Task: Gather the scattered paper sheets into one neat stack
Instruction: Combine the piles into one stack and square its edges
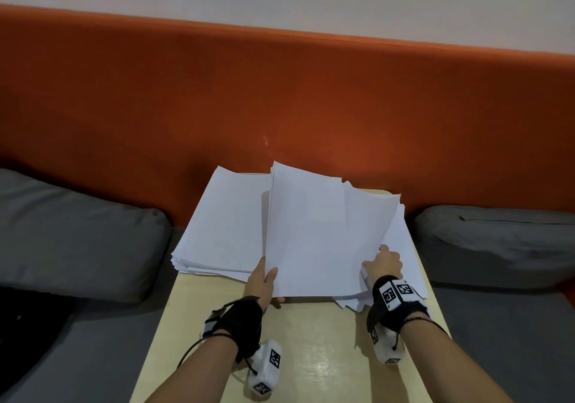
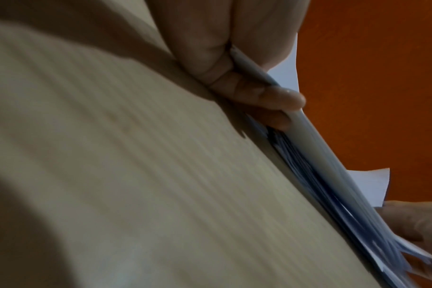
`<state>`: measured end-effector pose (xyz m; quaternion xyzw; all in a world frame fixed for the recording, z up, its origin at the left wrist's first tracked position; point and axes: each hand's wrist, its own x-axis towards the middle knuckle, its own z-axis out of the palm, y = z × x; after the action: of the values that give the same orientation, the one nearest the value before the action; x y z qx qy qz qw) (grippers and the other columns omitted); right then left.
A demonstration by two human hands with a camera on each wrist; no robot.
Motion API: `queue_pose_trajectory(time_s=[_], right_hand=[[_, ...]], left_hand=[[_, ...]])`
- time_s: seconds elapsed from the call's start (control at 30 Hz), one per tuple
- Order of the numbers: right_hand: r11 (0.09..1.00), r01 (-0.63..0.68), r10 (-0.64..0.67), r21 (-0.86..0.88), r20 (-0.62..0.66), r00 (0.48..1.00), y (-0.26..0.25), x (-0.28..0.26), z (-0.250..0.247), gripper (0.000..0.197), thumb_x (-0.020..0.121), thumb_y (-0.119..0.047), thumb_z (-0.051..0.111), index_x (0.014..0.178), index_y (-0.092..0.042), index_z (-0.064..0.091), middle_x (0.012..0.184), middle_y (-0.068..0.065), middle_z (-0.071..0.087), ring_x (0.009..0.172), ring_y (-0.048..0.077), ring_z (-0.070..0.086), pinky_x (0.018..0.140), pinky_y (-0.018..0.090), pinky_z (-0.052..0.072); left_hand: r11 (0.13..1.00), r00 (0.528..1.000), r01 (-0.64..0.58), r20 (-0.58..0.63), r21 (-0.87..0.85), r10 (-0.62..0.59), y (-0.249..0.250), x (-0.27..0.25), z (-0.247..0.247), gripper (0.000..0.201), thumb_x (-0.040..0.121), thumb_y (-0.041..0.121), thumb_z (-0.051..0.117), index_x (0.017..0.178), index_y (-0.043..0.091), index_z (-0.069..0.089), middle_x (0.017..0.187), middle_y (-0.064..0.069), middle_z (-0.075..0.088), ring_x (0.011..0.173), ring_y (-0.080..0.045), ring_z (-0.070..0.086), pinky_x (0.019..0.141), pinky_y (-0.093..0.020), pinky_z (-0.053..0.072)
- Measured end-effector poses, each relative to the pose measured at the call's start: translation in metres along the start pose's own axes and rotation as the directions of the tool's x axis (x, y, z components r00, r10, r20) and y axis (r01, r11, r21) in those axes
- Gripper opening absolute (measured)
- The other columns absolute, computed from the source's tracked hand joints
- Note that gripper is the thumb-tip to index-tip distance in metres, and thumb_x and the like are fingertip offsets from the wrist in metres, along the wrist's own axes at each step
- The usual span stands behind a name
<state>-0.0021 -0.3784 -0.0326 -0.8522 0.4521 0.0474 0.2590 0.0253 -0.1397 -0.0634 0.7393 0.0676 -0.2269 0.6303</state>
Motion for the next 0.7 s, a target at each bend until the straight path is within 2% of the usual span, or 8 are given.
queue_pose_trajectory(time_s=[0.07, 0.13, 0.23, 0.3, 0.4, 0.53, 0.63, 0.7], right_hand=[[0.998, -0.063, 0.064, -0.015, 0.016, 0.998, -0.002, -0.003, 0.002, 0.051, 0.084, -0.017, 0.06, 0.129, -0.007, 0.037, 0.13, 0.02, 0.039, 0.12, 0.036, 0.039, 0.097, 0.042, 0.04], [0.99, -0.135, 0.135, -0.05, 0.003, 0.991, -0.003, -0.006, 0.001, 0.06, 0.081, -0.025, 0.064, 0.131, -0.01, 0.033, 0.132, 0.019, 0.034, 0.122, 0.036, 0.035, 0.098, 0.041, 0.037], [0.966, -0.241, 0.238, -0.088, -0.045, 0.97, 0.004, -0.005, -0.004, 0.082, 0.074, -0.044, 0.069, 0.137, -0.014, 0.026, 0.139, 0.017, 0.027, 0.129, 0.035, 0.027, 0.102, 0.046, 0.033], [0.949, -0.307, 0.304, -0.066, -0.049, 0.951, 0.012, -0.001, -0.009, 0.1, 0.069, -0.053, 0.072, 0.142, -0.012, 0.018, 0.143, 0.019, 0.025, 0.133, 0.036, 0.024, 0.105, 0.048, 0.03], [0.942, -0.333, 0.332, -0.038, -0.022, 0.943, 0.021, 0.013, -0.019, 0.111, 0.065, -0.05, 0.078, 0.144, -0.006, 0.013, 0.144, 0.023, 0.027, 0.133, 0.038, 0.027, 0.106, 0.048, 0.03], [0.944, -0.327, 0.323, 0.04, 0.08, 0.943, 0.025, 0.025, -0.015, 0.098, 0.058, -0.046, 0.083, 0.129, -0.001, 0.032, 0.132, 0.022, 0.046, 0.119, 0.04, 0.046, 0.099, 0.048, 0.042], [0.948, -0.317, 0.317, -0.032, 0.028, 0.948, 0.022, 0.018, -0.014, 0.086, 0.064, -0.051, 0.078, 0.126, -0.004, 0.041, 0.137, 0.022, 0.037, 0.128, 0.037, 0.032, 0.103, 0.044, 0.035], [0.949, -0.313, 0.314, -0.032, 0.028, 0.949, 0.019, 0.015, -0.017, 0.08, 0.068, -0.047, 0.077, 0.127, -0.005, 0.043, 0.139, 0.022, 0.03, 0.129, 0.038, 0.029, 0.104, 0.044, 0.032]], left_hand=[[1.0, 1.0, -0.014, 0.012, -0.012, 0.014, 0.001, -0.002, 0.001, 0.049, 0.099, 0.021, 0.04, 0.146, 0.018, 0.024, 0.137, 0.001, 0.038, 0.061, -0.004, 0.057, 0.062, -0.036, 0.058], [0.999, 0.999, -0.028, 0.02, -0.018, 0.028, 0.002, -0.004, 0.0, 0.047, 0.099, 0.02, 0.04, 0.145, 0.018, 0.027, 0.128, 0.006, 0.04, 0.07, -0.004, 0.055, 0.056, -0.031, 0.058], [1.0, 0.999, -0.025, 0.02, -0.01, 0.025, 0.0, -0.002, -0.001, 0.044, 0.099, 0.021, 0.04, 0.142, 0.018, 0.031, 0.131, 0.004, 0.044, 0.076, -0.01, 0.059, 0.052, -0.029, 0.057], [1.0, 1.0, -0.018, 0.019, -0.009, 0.018, -0.001, -0.001, -0.001, 0.045, 0.099, 0.021, 0.041, 0.143, 0.017, 0.032, 0.133, 0.0, 0.046, 0.08, -0.014, 0.06, 0.048, -0.026, 0.055], [1.0, 1.0, -0.018, 0.021, -0.02, 0.018, -0.001, -0.001, 0.0, 0.042, 0.099, 0.02, 0.041, 0.14, 0.017, 0.034, 0.13, 0.0, 0.047, 0.082, -0.015, 0.059, 0.045, -0.025, 0.054], [1.0, 1.0, -0.012, 0.019, -0.002, 0.012, 0.0, -0.001, 0.0, 0.044, 0.099, 0.02, 0.041, 0.142, 0.016, 0.032, 0.134, -0.001, 0.046, 0.077, -0.015, 0.06, 0.047, -0.027, 0.056], [1.0, 1.0, -0.014, 0.021, 0.008, 0.014, 0.003, -0.005, 0.0, 0.042, 0.099, 0.019, 0.04, 0.141, 0.018, 0.032, 0.12, 0.006, 0.046, 0.075, -0.012, 0.057, 0.047, -0.027, 0.056], [1.0, 1.0, -0.014, 0.025, 0.006, 0.014, 0.002, -0.005, 0.0, 0.043, 0.099, 0.02, 0.04, 0.141, 0.017, 0.032, 0.114, 0.007, 0.048, 0.073, -0.014, 0.058, 0.047, -0.028, 0.055]])
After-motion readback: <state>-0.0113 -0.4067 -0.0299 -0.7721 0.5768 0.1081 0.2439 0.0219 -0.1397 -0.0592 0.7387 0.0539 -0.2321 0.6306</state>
